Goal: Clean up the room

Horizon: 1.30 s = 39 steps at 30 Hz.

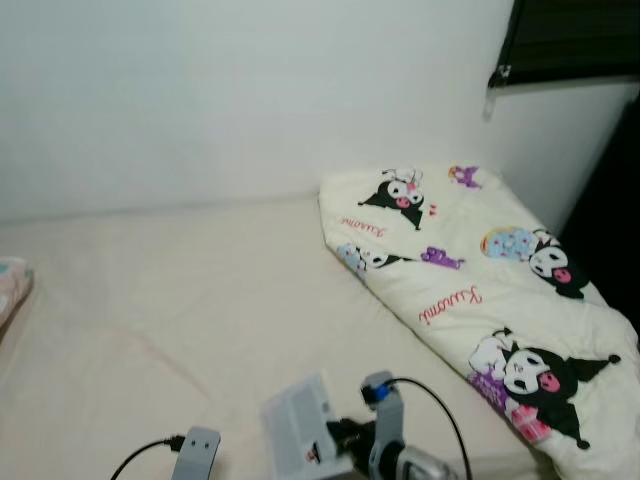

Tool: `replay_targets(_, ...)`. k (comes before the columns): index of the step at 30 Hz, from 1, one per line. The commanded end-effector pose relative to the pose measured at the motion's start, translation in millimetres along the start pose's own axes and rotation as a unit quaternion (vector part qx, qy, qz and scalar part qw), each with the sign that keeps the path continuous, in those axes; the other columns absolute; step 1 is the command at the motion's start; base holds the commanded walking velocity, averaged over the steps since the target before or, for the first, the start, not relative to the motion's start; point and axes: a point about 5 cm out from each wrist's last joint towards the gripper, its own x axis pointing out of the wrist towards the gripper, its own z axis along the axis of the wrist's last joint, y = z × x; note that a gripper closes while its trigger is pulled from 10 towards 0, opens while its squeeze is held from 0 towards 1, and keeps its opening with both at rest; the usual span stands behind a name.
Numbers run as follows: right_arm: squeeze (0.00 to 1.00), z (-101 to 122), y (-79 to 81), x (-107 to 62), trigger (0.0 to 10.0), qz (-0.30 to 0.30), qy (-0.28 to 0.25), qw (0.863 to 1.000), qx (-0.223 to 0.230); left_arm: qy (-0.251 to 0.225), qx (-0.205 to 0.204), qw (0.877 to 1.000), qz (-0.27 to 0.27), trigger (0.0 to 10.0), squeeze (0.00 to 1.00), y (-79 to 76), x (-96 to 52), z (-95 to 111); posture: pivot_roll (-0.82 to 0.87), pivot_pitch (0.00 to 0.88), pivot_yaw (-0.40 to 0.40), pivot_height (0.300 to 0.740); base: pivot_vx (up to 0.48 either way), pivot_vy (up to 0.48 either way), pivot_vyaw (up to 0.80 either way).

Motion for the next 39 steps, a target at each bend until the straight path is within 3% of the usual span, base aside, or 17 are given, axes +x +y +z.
replay_targets(1, 0.00, -7, 4.5, 1.1, 10.0, 0.001, 0.010, 1.000, -0.004, 0.024, 0.000, 1.000, -0.002, 10.0, 0.00, -1.1, -1.0, -11, -0.09, 0.011, 0.039, 0.731, -0.458, 0.000, 0.68)
replay_targets(13, 0.00, -26, 12.5, -0.1, 10.0, 0.006, 0.048, 0.999, -0.007, 0.016, -0.002, 1.000, -0.012, 10.0, 0.00, -2.7, -1.3, -12, -0.09, 0.016, 0.032, 0.731, -0.101, 0.000, 0.68)
replay_targets(22, 0.00, -31, 2.0, -7.5, 10.0, -0.029, 0.048, 0.998, 0.010, 0.015, -0.002, 1.000, -0.018, 10.0, 0.00, -6.2, -1.1, -12, -0.09, 0.016, 0.031, 0.731, 0.000, 0.000, 0.68)
replay_targets(30, 0.00, -13, -7.7, -7.8, 10.0, -0.043, 0.007, 0.999, 0.015, 0.013, 0.004, 1.000, -0.019, 10.0, 0.00, -6.4, -0.8, -10, -0.10, 0.017, 0.037, 0.731, 0.000, 0.000, 0.68)
replay_targets(35, 0.00, 17, -13.6, -3.5, 10.0, -0.050, -0.052, 0.997, 0.005, 0.010, 0.010, 1.000, -0.023, 10.0, 0.00, -6.8, -0.5, -7, -0.10, 0.016, 0.038, 0.731, 0.000, 0.000, 0.68)
replay_targets(39, 0.00, 26, -18.3, -3.4, 10.0, -0.073, -0.066, 0.995, 0.001, 0.008, 0.011, 0.999, -0.029, 10.0, 0.00, -7.6, -0.4, -7, -0.10, 0.016, 0.038, 0.731, 0.000, 0.000, 0.70)
